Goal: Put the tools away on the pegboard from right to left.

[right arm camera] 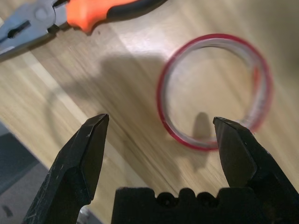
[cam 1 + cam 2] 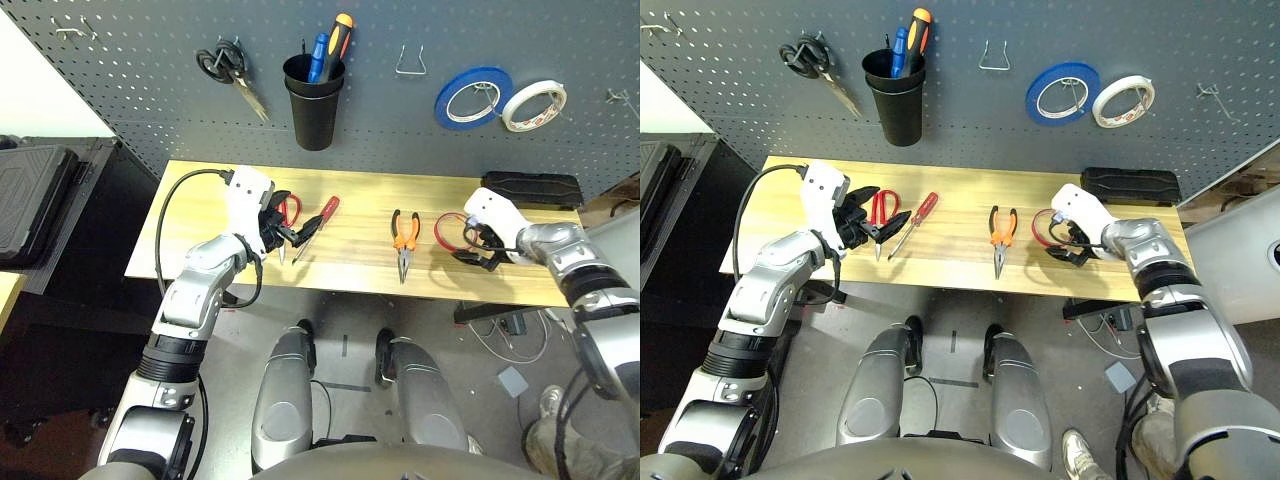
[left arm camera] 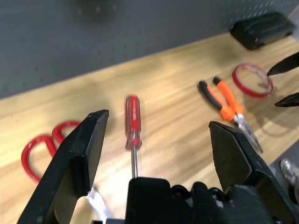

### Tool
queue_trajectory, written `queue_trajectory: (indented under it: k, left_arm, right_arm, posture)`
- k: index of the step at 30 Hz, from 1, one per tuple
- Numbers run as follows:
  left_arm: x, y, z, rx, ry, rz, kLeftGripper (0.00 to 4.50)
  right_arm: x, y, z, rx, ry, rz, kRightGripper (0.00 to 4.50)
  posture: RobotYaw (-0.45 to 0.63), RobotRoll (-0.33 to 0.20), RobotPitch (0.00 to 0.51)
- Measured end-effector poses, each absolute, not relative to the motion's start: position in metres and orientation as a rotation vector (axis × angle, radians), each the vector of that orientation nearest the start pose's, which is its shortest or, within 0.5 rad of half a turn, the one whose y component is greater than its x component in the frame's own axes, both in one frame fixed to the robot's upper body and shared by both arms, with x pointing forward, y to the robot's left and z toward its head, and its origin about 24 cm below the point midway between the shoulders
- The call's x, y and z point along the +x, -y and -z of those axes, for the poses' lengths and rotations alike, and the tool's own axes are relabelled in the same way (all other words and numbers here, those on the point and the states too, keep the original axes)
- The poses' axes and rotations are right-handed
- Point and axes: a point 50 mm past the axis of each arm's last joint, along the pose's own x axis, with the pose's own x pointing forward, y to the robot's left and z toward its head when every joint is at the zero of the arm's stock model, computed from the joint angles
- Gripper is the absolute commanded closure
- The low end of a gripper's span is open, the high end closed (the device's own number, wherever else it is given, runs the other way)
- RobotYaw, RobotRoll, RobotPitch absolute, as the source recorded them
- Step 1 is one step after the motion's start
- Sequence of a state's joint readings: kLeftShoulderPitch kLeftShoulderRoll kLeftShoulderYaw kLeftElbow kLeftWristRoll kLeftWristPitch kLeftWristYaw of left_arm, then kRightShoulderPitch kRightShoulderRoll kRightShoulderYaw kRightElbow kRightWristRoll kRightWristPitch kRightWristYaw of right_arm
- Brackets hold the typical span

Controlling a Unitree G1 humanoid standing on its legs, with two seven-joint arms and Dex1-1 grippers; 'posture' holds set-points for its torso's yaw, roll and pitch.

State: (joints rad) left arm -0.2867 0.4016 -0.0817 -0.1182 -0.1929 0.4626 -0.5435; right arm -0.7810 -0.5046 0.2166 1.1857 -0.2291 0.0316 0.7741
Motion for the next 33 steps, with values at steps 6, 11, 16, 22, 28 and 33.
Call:
queue_trajectory:
  k: [6, 11, 16, 22, 28, 33]
  left_arm:
    - [0.285, -0.159, -0.104, 0.219, -0.172, 0.639, 0.00]
    - [0.284, -0.158, -0.107, 0.222, -0.166, 0.631, 0.00]
    - [0.284, -0.157, -0.107, 0.217, -0.158, 0.631, 0.00]
    - [0.286, -0.149, -0.117, 0.191, -0.069, 0.673, 0.00]
    - [0.279, -0.140, -0.130, 0.155, 0.026, 0.787, 0.00]
    - [0.269, -0.131, -0.147, 0.149, 0.129, 0.883, 0.00]
  right_arm:
    - [0.347, 0.239, -0.028, -0.601, -0.781, -0.590, 0.64]
    - [0.349, 0.242, -0.029, -0.622, -0.781, -0.530, 2.32]
    - [0.346, 0.249, -0.027, -0.654, -0.731, -0.486, 4.24]
    - [0.339, 0.274, -0.035, -0.696, -0.576, -0.390, 4.48]
    - [0.316, 0.296, -0.036, -0.676, -0.401, -0.267, 4.48]
    - [0.290, 0.312, -0.039, -0.657, -0.218, -0.116, 4.48]
  posture:
    - [0.26, 0.000, 0.368]
    - [0.25, 0.000, 0.357]
    - [0.24, 0.000, 0.344]
    - [0.21, 0.000, 0.322]
    - [0.20, 0.000, 0.307]
    - [0.19, 0.000, 0.294]
